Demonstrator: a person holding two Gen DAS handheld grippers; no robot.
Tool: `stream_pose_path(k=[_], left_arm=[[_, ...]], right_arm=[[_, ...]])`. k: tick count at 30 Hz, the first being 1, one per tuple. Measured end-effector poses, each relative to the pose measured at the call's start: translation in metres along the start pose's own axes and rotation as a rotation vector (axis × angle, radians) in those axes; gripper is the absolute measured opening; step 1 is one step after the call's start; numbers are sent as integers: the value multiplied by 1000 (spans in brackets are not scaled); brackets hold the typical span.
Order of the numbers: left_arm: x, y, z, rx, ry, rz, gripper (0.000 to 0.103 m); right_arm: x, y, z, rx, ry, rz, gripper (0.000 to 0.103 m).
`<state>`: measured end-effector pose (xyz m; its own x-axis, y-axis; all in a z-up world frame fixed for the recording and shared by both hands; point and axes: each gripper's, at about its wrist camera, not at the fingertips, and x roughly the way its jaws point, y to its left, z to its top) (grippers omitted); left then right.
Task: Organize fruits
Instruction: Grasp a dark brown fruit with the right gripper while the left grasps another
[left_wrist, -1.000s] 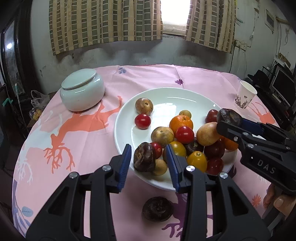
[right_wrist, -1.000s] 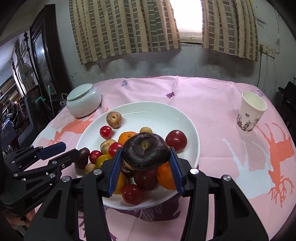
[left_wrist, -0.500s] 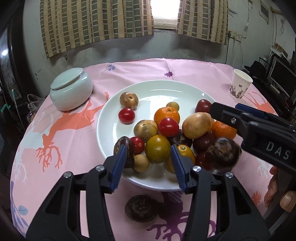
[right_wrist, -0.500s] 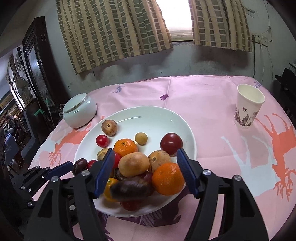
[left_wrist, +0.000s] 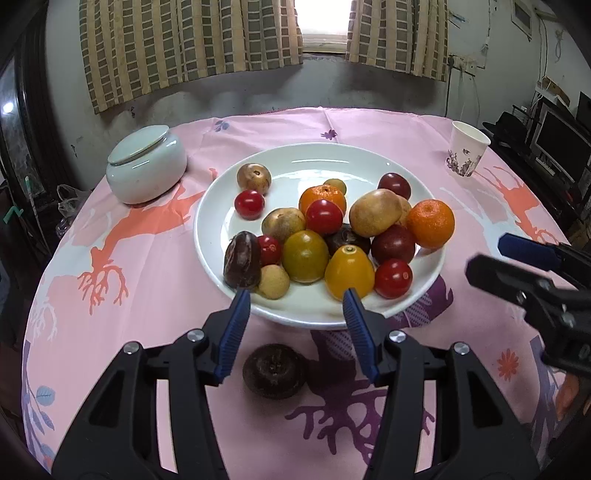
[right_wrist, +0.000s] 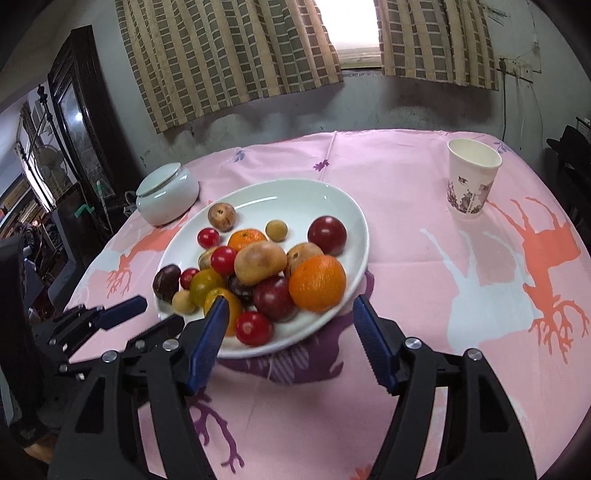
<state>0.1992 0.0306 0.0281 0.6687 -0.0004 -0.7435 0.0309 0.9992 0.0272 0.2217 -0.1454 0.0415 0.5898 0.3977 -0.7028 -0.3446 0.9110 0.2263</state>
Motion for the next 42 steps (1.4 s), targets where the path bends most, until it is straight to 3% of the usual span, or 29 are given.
stream_pose_path(k=[4,19,26,28,32,42], left_arm=[[-8,0,-14,0,-1,-7,56],[-51,3,-75,-15,12,-13,65],[-63,5,-97,-16,24,-11,67],[-64,7,-101,-21,33,-9,68],[-64,13,-107,-32,46,1,70],[-31,30,-87,-97,82,39,70]], right_arm=[[-27,1,-37,-112,55,0,70],[-114,1,-145,-110,84,21,71],[-116,17,-196,-194,151,-63,71],[-113,18,-200,-192,162,-72,69],[-106,12,-198,-152,167,-81,48],[-107,21,-155,-103,72,4,47]])
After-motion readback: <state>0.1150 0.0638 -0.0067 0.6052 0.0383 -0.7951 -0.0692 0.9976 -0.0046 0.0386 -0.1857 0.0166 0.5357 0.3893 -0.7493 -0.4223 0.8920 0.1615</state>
